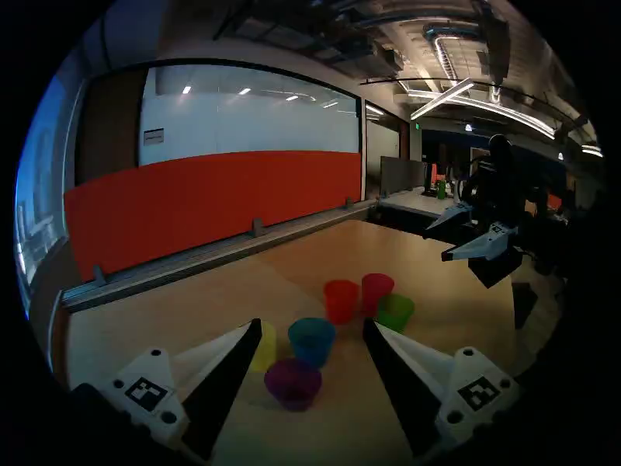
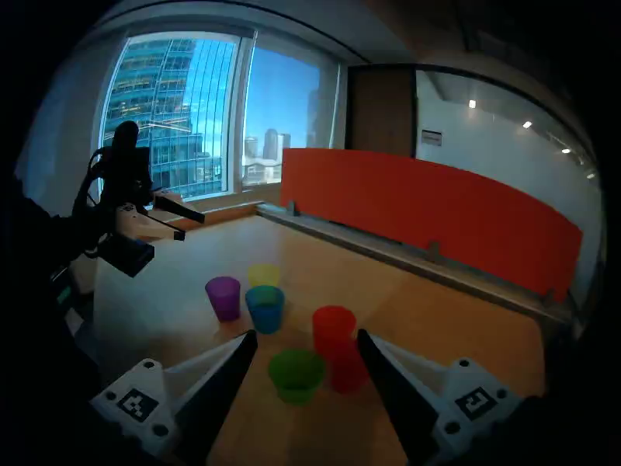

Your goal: Pour water

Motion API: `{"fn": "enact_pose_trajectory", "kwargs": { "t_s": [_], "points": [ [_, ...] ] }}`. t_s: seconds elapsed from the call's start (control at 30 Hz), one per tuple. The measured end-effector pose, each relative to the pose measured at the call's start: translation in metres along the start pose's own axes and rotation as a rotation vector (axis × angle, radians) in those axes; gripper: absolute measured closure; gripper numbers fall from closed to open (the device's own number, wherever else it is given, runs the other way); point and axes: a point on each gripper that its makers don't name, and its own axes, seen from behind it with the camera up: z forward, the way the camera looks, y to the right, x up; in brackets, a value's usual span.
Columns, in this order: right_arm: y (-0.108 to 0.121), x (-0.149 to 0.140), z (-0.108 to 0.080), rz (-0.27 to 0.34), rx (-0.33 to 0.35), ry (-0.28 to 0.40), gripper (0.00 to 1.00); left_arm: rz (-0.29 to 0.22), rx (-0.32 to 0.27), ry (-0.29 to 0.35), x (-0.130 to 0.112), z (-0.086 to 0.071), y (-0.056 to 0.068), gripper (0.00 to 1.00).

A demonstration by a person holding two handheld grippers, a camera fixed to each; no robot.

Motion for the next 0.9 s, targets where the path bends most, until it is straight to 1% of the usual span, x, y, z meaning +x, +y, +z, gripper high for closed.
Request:
{"fn": "enact_pose_trajectory", "kwargs": {
  "t_s": [0.17,0.67,0.9],
  "points": [
    [0.0,-0.013,0.007,-0.007,0.005,-0.024,0.0,-0.011,-0.011,-0.016,-0.009,0.005,0.002,0.03],
    [-0.004,-0.054,0.028,-0.007,0.031,-0.099,0.0,-0.031,-0.028,-0.053,-0.032,0.022,0.001,0.03],
    [-0.007,-0.073,0.037,-0.01,0.043,-0.134,0.0,-0.032,-0.036,-0.072,-0.041,0.029,0.0,0.03]
  ]
}}
